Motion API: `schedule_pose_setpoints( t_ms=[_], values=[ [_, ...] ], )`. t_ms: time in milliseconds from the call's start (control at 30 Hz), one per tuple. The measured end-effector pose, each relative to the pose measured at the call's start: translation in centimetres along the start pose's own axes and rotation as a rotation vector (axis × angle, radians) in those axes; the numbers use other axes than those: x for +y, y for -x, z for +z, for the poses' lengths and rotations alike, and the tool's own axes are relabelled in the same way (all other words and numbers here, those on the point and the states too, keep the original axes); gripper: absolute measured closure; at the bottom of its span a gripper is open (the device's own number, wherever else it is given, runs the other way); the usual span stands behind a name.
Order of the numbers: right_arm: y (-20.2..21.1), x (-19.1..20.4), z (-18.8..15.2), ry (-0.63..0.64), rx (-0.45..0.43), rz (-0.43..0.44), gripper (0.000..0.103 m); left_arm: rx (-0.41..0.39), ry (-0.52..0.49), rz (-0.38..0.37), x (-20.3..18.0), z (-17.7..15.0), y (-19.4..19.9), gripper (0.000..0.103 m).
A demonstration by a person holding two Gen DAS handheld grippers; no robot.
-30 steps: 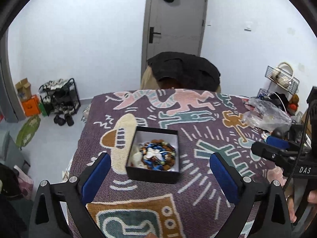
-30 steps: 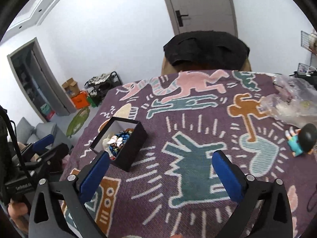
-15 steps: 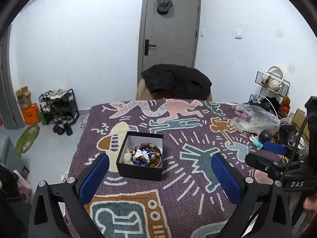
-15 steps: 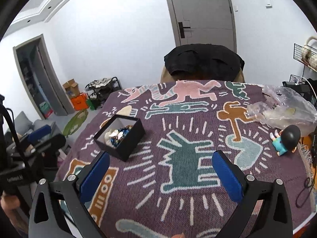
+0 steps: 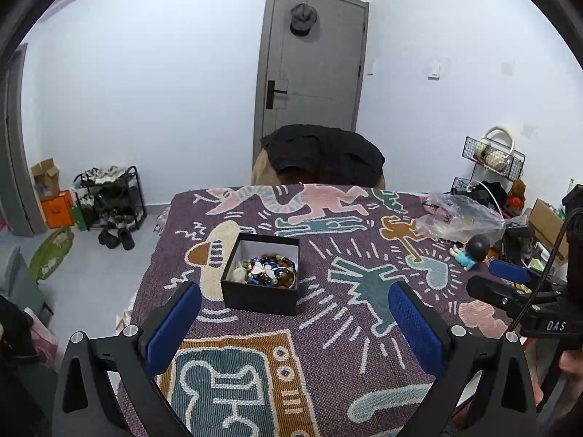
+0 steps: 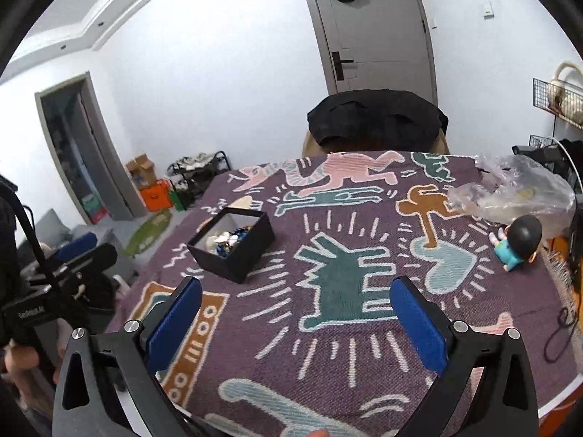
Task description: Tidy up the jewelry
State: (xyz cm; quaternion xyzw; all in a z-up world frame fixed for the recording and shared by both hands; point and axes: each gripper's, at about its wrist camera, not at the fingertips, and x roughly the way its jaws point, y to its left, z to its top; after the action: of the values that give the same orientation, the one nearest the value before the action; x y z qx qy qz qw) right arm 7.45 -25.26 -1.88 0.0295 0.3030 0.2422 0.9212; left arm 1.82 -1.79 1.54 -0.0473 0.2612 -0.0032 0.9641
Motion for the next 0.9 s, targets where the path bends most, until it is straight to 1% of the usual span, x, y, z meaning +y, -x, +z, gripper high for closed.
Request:
schedule_pose_setpoints(
  t_ms=[100, 333, 900],
  values=[
    [0.2, -0.1, 0.0, -0.002, -0.019, -0.026, 0.0, -0.007, -0.008, 0.005, 0.0, -0.1, 0.3, 0.0],
    [0.0, -1.0, -0.1, -0.031, -0.017, -0.043, 0.0, 0.0, 0.005, 0.01, 0.4, -0.2, 0.1, 0.0],
    [0.0, -1.5, -0.1, -0.043, -0.018, -0.046, 0.0, 0.021, 0.015, 0.006, 0.7, -0.4, -0.6, 0.0]
  ],
)
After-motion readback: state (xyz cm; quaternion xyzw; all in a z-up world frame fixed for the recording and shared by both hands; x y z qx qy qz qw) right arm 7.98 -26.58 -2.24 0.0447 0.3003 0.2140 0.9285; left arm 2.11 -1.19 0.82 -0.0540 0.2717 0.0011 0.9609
